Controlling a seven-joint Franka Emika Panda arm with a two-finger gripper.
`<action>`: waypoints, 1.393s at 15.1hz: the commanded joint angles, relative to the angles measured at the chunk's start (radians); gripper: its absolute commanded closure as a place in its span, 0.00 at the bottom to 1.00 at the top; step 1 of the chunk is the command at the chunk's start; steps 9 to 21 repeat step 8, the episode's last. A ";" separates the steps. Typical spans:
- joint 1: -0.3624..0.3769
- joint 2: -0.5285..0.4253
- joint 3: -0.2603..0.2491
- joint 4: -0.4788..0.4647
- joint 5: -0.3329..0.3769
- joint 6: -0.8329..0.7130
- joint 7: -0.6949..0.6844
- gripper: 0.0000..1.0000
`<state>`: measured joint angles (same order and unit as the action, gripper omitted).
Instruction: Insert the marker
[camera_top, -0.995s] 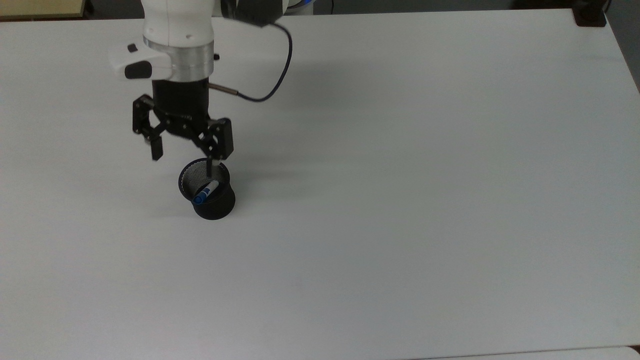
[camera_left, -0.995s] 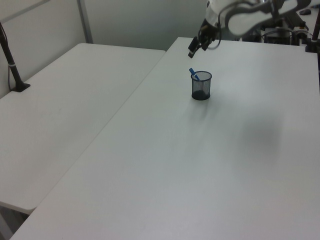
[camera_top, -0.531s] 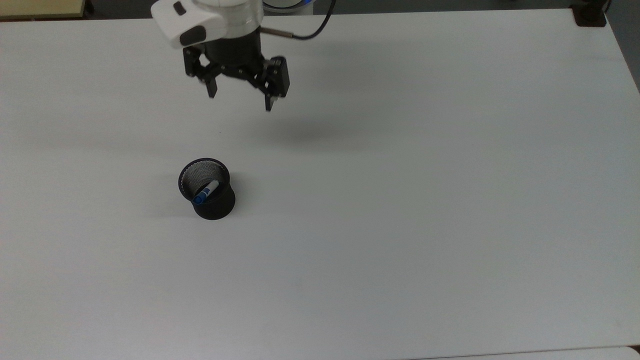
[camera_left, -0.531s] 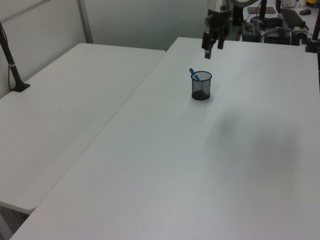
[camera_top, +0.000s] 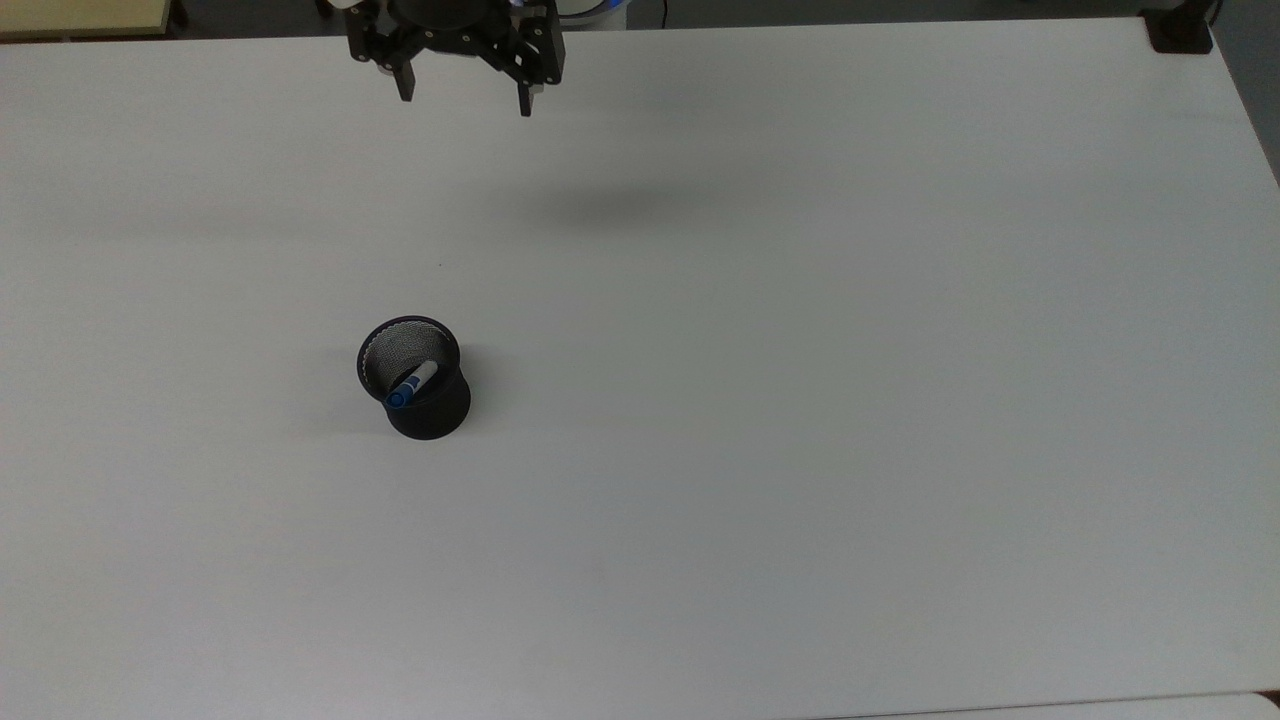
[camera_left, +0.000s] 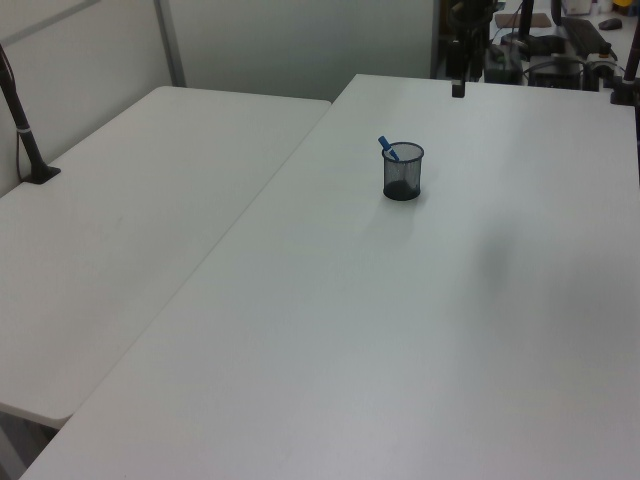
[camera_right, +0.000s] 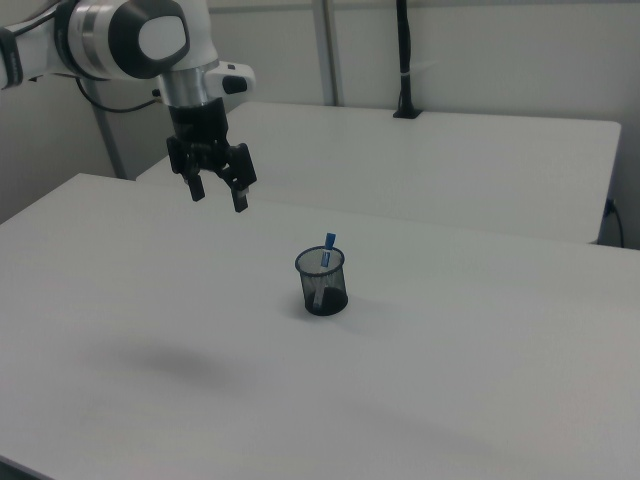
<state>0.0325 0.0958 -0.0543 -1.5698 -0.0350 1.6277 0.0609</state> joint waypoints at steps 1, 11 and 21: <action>-0.042 -0.014 0.018 -0.010 0.056 -0.028 -0.041 0.00; -0.040 -0.007 0.018 -0.010 0.053 -0.028 -0.023 0.00; -0.040 -0.007 0.018 -0.010 0.053 -0.028 -0.023 0.00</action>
